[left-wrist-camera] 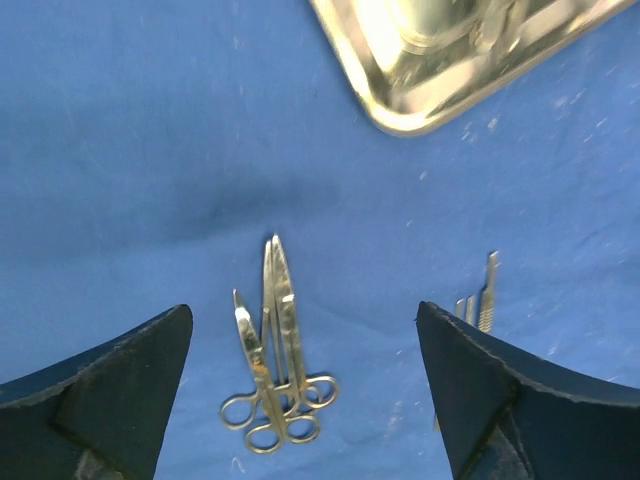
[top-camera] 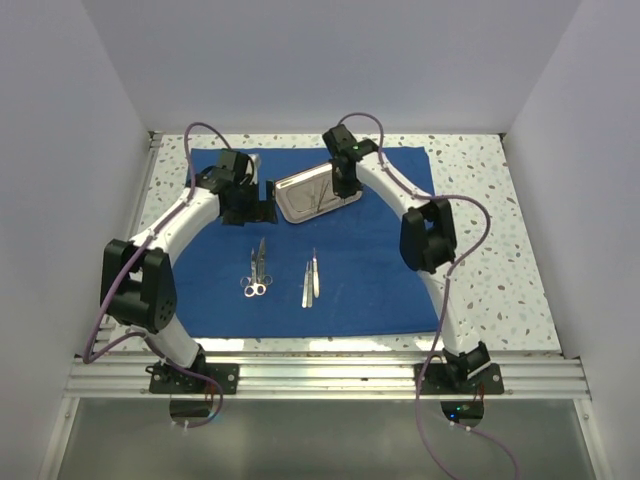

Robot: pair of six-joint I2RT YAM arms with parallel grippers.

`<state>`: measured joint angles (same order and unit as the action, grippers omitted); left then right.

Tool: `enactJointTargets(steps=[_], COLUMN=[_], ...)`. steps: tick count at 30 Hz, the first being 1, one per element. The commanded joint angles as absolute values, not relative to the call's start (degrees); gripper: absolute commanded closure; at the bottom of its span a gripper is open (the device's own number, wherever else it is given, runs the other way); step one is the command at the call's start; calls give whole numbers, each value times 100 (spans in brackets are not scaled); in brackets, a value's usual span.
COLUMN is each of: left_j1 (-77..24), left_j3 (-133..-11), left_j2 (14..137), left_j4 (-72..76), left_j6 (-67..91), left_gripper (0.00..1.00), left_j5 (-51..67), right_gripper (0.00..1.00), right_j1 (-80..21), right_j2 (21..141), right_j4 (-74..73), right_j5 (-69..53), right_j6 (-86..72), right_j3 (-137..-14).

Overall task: Open and lay out the surgical kit
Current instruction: Pick up the medical item from the container, then place the medical item in the surgical kit.

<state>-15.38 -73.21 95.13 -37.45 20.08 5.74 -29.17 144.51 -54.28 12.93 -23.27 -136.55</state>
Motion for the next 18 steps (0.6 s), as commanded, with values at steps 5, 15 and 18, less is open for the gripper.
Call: enactJointTargets(steps=[5, 15, 18], left_j1=[-1468, -1477, -1477], left_j3=[-8024, -7989, -7998], left_j2=[9492, 9431, 9439], left_j4=[-3717, -3779, -3788], left_j6=[2056, 2364, 2443], left_gripper=[1, 0, 0], left_j5=[413, 474, 562], right_gripper=[100, 100, 100], right_j1=[-2892, -2926, -2953], right_j2=[11498, 9353, 9203], right_j4=[-4457, -3613, -3455], right_j5=[1626, 1152, 1081], right_j6=[-2302, -3005, -3225], right_j3=[-10805, -6690, -6145])
